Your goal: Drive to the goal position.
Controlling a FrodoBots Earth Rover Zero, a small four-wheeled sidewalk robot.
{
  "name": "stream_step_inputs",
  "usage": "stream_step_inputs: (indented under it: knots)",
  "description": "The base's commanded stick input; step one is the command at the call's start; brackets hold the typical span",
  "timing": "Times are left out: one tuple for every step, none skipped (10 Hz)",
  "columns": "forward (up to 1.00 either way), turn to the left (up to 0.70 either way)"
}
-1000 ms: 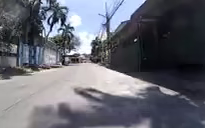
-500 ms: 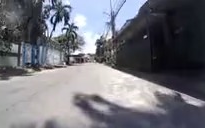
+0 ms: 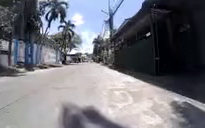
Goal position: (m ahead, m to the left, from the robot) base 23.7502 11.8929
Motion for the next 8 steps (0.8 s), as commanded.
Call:
stream_step_inputs:
  knots:
    - [1.0,0.11]
    - [1.0,0.11]
    - [1.0,0.11]
    - [1.0,0.11]
    - [1.0,0.11]
    - [1.0,0.11]
    - [1.0,0.11]
    - [1.0,0.11]
